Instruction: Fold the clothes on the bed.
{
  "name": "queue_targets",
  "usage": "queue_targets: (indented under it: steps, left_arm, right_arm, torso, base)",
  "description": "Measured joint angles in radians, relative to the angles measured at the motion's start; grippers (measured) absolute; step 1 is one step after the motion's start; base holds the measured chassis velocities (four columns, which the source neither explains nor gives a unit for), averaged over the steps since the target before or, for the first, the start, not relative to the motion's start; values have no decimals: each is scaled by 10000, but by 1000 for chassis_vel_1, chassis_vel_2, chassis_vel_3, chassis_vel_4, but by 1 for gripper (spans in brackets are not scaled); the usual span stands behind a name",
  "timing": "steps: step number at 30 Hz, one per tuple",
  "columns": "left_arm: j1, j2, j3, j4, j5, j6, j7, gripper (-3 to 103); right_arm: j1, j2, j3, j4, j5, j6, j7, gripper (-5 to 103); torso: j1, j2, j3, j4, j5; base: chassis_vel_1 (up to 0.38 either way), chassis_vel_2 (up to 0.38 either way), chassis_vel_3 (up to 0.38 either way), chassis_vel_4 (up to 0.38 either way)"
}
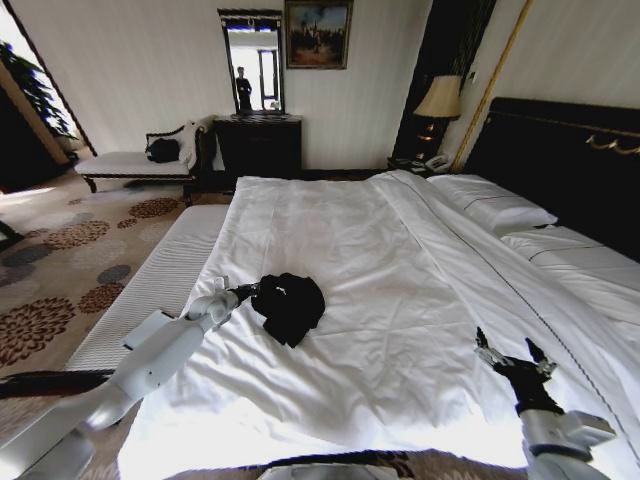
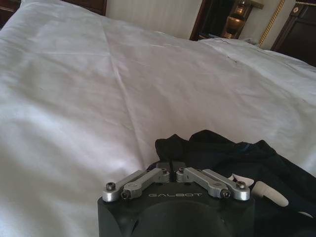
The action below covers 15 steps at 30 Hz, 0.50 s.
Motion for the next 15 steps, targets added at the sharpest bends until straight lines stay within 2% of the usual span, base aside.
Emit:
queue_targets:
  steps: [7,9,12,13,14,15]
  left_arm:
    - [232,144,-330,-299,-7,-31,1,1]
    - [296,189,-390,-376,-9,-41,0,1]
    - [396,229,-473,-486,-10,-44,0,1]
    - [432,243,-496,-527,-10,-44,0,1]
    - [473,264,-510,-575,-4,-45,0,1]
    - [473,264,-510,-575,-4,-45,0,1]
  right_arm:
    - [96,-231,-49,16,66,-164,101,100]
    - [145,-441,-77,72,361,-412,174,100]
    - [298,-985,-119,288,1318,-1046,340,100]
    - [432,-1331,-130,350,1615,-1331,410,100]
    - [710,-2120,-199,365,1850,-1688,443,100]
    - [710,-2120,-199,365,1850,-1688,443,100]
  torso:
    - [0,0,0,-1,0]
    - [0,0,0,-1,1]
    - [-1,0,0,-2,2]
    - [0,0,0,-3,2]
    - [-1,0,0,-3,4]
    - [-1,0,0,-3,4]
  base:
    - [0,0,0,0]
    - [0,0,0,0]
    - [0,0,0,0]
    - [0,0,0,0]
    - [0,0,0,0]
    - [0,0,0,0]
